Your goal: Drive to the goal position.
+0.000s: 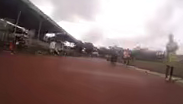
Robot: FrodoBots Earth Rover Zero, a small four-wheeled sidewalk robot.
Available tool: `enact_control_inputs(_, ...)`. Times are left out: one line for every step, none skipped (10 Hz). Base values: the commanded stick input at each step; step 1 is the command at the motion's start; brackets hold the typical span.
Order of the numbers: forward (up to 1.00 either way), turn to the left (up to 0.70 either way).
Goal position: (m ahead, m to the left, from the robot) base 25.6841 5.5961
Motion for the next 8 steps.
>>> enact_control_inputs(0.5, 0.02)
enact_control_inputs(0.5, 0.02)
enact_control_inputs(0.5, -0.48)
enact_control_inputs(0.5, -0.48)
enact_control_inputs(0.5, -0.48)
enact_control_inputs(0.5, -0.48)
enact_control_inputs(0.5, -0.48)
enact_control_inputs(0.5, 0.02)
